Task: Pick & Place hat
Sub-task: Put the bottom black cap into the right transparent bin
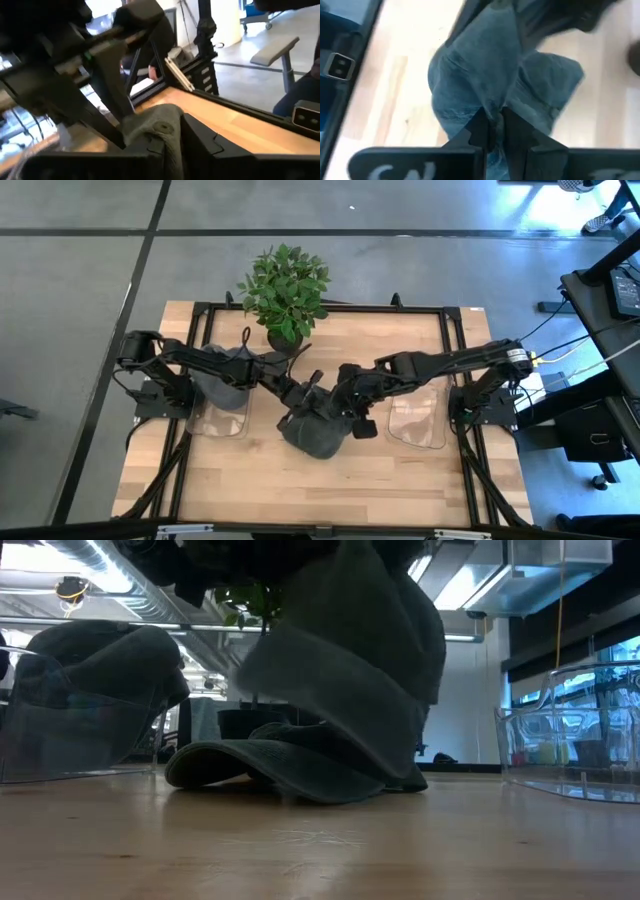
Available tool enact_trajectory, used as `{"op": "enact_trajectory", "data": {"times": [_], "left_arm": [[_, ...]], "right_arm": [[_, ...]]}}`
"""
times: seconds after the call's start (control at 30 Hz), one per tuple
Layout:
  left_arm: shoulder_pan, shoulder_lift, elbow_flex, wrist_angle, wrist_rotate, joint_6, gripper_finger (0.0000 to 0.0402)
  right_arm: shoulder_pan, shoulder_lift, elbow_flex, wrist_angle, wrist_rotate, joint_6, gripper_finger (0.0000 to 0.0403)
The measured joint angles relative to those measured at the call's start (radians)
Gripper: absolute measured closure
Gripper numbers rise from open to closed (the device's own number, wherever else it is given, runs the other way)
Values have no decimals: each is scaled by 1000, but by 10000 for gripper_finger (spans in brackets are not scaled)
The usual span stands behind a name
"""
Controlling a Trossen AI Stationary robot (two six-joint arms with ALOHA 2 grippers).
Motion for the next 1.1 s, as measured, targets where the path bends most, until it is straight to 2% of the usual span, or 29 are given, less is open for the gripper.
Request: {"op": "enact_trajectory", "data": {"times": [0.13,0.27,0.57,0.83,1.1], "left_arm": [[18,-46,0,-68,-3,-18,329],[49,-114,1,-140,-4,-59,316],[124,-218,0,-341,-2,-171,318],[136,-218,0,-368,-4,-187,316],[136,-218,0,-411,-3,-196,320]], "right_arm": [[6,-28,40,-104,75,43,365],[19,-45,147,-261,174,99,365],[49,-54,379,-687,389,365,365],[54,-103,442,-682,421,403,366],[54,-163,428,-683,431,407,366]]}}
